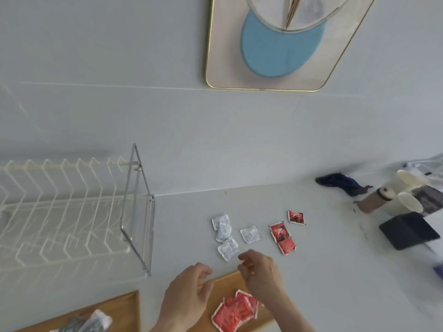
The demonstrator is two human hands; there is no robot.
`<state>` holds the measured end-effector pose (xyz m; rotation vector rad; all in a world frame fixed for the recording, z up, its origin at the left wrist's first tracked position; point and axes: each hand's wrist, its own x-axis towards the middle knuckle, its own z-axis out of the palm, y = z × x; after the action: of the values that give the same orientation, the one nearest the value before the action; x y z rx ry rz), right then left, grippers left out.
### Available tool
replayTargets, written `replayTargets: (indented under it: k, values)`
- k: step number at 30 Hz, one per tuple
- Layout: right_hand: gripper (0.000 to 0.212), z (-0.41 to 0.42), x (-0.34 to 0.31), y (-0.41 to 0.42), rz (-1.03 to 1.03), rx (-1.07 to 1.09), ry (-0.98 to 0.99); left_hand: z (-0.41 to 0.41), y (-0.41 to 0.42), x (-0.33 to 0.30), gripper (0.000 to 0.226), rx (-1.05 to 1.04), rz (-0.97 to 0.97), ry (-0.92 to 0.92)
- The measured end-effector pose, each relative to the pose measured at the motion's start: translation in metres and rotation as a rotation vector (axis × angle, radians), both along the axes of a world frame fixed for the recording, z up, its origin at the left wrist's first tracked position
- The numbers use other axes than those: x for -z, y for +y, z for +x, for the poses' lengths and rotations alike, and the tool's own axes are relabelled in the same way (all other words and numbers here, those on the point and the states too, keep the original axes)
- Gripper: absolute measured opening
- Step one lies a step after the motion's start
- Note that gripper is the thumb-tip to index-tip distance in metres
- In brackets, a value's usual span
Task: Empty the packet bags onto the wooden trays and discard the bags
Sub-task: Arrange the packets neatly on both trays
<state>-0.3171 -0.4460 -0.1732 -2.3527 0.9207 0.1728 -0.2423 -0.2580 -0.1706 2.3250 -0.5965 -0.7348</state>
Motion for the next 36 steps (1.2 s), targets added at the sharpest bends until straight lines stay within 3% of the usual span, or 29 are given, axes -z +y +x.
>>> replayTargets:
  k: [10,15,19,22,25,27,32,36]
  values:
    - [0.055,0.050,0.052,-0.104,-0.180,-0.223,0.055,0.028,-0.122,0.033,0.038,-0.069,0.209,-0.127]
    - [0.055,0.053,0.078,-0.113,-0.162,-0.218,0.055,0.037,-0.143,0.053,0.044,-0.072,0.389,-0.173]
    - [0.018,0.066,0.084,-0.125,-0.066,-0.232,-0.109,0.044,-0.136,0.065,0.025,-0.177,0.256,-0.036]
    - [0.022,0.095,0.076,-0.119,0.033,-0.438,-0.167,0.050,-0.116,0.068,0.006,-0.309,0.167,0.059]
    - [0.028,0.128,0.073,-0.097,0.026,-0.716,0.011,0.059,-0.092,0.066,0.015,-0.489,0.119,0.108]
    - [0.029,0.139,0.076,-0.085,-0.043,-0.778,0.078,0.066,-0.078,0.061,0.016,-0.580,0.106,0.128]
    - [0.015,0.131,0.077,-0.065,-0.053,-0.534,-0.036,0.068,-0.051,0.051,0.017,-0.612,0.115,0.128]
    - [0.023,0.111,0.068,-0.052,0.053,-0.307,-0.004,0.061,-0.037,0.040,0.015,-0.613,0.074,0.138]
